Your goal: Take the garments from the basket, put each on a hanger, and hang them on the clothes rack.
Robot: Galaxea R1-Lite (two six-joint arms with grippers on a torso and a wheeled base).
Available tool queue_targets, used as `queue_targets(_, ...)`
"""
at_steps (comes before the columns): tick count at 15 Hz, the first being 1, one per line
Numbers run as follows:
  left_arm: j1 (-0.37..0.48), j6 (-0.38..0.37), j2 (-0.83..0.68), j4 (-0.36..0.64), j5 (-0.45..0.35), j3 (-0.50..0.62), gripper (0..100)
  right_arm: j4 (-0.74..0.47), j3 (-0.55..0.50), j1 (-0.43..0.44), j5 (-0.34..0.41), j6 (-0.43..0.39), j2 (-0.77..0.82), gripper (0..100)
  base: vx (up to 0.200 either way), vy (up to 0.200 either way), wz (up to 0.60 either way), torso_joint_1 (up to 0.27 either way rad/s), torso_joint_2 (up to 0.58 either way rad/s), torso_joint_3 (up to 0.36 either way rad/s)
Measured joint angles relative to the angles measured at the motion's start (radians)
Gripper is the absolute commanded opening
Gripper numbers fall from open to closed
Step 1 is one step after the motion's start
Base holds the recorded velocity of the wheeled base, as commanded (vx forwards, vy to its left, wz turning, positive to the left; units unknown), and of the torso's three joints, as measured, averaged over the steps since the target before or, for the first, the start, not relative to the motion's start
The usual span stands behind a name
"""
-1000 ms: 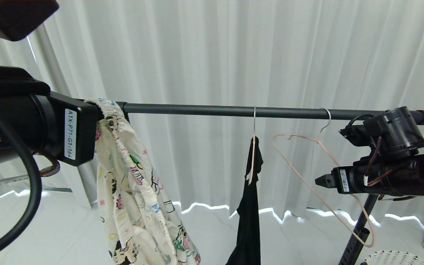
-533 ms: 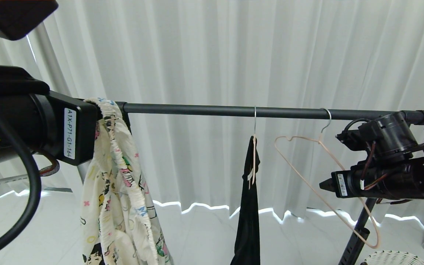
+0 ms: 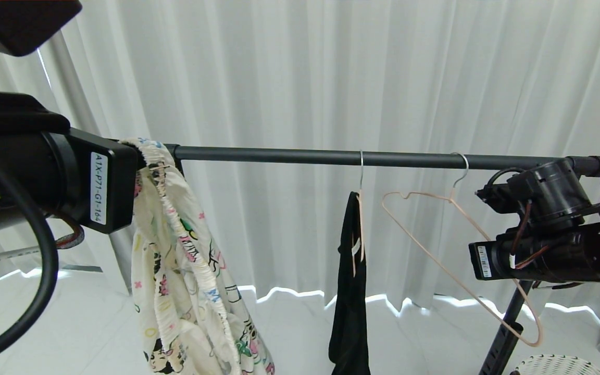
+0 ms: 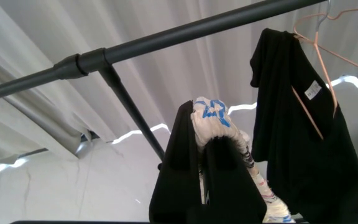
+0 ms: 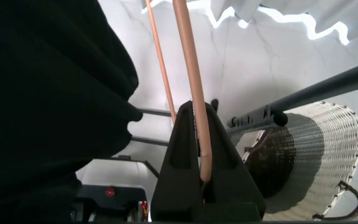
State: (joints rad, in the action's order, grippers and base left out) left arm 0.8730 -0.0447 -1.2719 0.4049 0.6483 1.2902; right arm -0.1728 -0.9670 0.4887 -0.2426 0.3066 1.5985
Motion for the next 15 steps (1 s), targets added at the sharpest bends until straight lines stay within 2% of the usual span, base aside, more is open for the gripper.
queue_targets(4, 0.000, 0.000, 0.000, 0.000, 0.000, -0.001, 0, 0.042, -0.001, 0.000, 0.000, -0.001, -0.016, 0, 0.000, 0.000, 0.00, 0.000, 0.00, 0.000)
queue_targets(13, 0.001, -0.003, -0.003, 0.000, 0.000, -0.016, 0, 0.036, 0.029, 0.000, 0.001, -0.010, -0.112, 0, 0.000, 0.000, 0.00, 0.000, 0.00, 0.000)
queue_targets(15, 0.001, -0.009, -0.006, 0.000, 0.002, -0.016, 0, 0.034, 0.046, 0.000, 0.001, -0.026, -0.141, 0, -0.200, 0.000, 0.00, 0.007, 0.00, -0.002)
